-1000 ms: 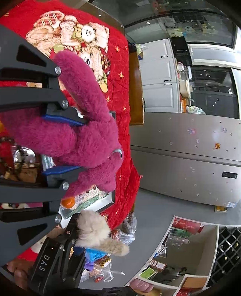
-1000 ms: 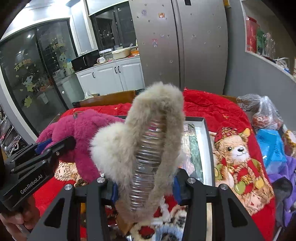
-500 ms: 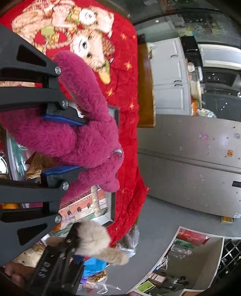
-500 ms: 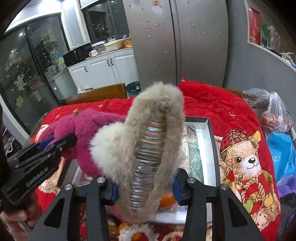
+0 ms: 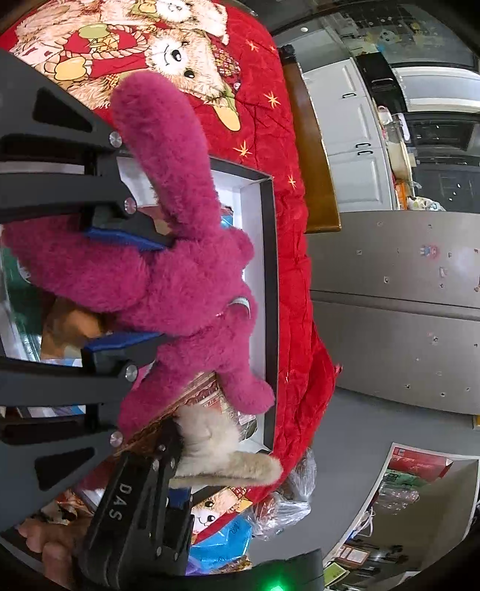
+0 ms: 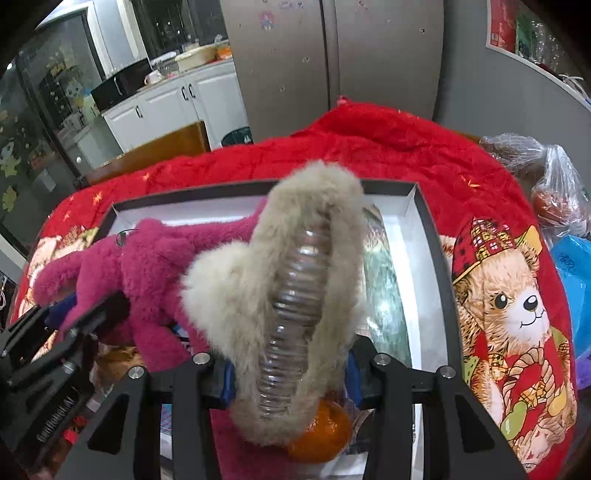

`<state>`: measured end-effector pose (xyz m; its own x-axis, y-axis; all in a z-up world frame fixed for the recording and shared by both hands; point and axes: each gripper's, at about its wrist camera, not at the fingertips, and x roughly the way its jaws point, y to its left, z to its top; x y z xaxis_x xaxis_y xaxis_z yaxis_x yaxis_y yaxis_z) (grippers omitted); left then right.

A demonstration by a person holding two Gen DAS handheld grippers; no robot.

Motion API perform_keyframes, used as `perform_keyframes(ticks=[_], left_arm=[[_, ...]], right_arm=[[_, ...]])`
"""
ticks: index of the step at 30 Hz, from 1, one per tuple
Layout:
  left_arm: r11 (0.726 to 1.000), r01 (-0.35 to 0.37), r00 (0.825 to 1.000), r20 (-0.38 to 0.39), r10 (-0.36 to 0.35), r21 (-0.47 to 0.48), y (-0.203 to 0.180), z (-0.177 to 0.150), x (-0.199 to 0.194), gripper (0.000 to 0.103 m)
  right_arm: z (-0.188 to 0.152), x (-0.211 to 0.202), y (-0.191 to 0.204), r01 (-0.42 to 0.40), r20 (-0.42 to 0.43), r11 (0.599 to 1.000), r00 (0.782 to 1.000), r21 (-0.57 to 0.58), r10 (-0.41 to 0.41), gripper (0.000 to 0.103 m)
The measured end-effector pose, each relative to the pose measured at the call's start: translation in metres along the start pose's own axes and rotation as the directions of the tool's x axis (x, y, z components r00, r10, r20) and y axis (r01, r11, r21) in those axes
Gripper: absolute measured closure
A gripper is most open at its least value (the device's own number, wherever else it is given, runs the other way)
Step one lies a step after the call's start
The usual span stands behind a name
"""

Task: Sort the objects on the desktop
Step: 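Lift and carry the beige plush in right gripper while left gripper carries the pink bear to the box, then open right gripper over the box while left gripper releases the pink bear into it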

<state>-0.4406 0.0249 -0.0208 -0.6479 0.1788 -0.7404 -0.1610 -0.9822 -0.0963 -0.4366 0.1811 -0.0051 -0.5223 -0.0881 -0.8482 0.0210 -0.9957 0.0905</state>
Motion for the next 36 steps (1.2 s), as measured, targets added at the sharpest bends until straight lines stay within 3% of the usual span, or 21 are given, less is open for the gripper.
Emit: perform_keyframes(ticks=[10, 13, 15, 16, 21, 27, 36], left_arm=[[1.000, 0.007, 1.000, -0.001, -0.007, -0.005, 0.000, -0.002, -0.004, 0.062], [1.000, -0.003, 1.000, 0.014, 0.003, -0.003, -0.001, -0.001, -0.008, 0.054], [1.000, -0.015, 0.999, 0.038, 0.014, 0.009, -0.003, 0.000, -0.013, 0.048], [1.000, -0.020, 0.999, 0.049, 0.019, 0.022, -0.005, 0.001, -0.017, 0.036], [0.996, -0.062, 0.994, 0.096, 0.057, 0.057, -0.009, 0.008, -0.034, 0.015], [1.000, -0.023, 0.994, 0.110, 0.021, 0.012, 0.000, 0.016, -0.049, 0.013], [1.000, -0.001, 0.994, 0.111, 0.002, -0.010, 0.003, 0.018, -0.058, 0.013]], right_arm=[[-0.006, 0.010, 0.013, 0.025, -0.016, 0.999, 1.000, -0.042, -0.025, 0.058], [-0.008, 0.007, 0.010, 0.013, -0.016, 1.000, 1.000, -0.027, -0.013, 0.056], [-0.007, 0.006, 0.009, 0.005, -0.017, 1.000, 1.000, -0.017, -0.005, 0.047], [-0.005, 0.004, 0.007, -0.005, -0.019, 1.000, 1.000, -0.001, 0.005, 0.045], [0.000, -0.014, 0.006, 0.025, 0.030, 1.000, 0.999, 0.004, -0.025, 0.029], [0.003, -0.031, 0.005, 0.050, 0.067, 0.999, 0.996, 0.017, -0.051, 0.026], [0.003, -0.052, 0.019, 0.105, 0.120, 0.993, 0.988, -0.054, -0.098, 0.026]])
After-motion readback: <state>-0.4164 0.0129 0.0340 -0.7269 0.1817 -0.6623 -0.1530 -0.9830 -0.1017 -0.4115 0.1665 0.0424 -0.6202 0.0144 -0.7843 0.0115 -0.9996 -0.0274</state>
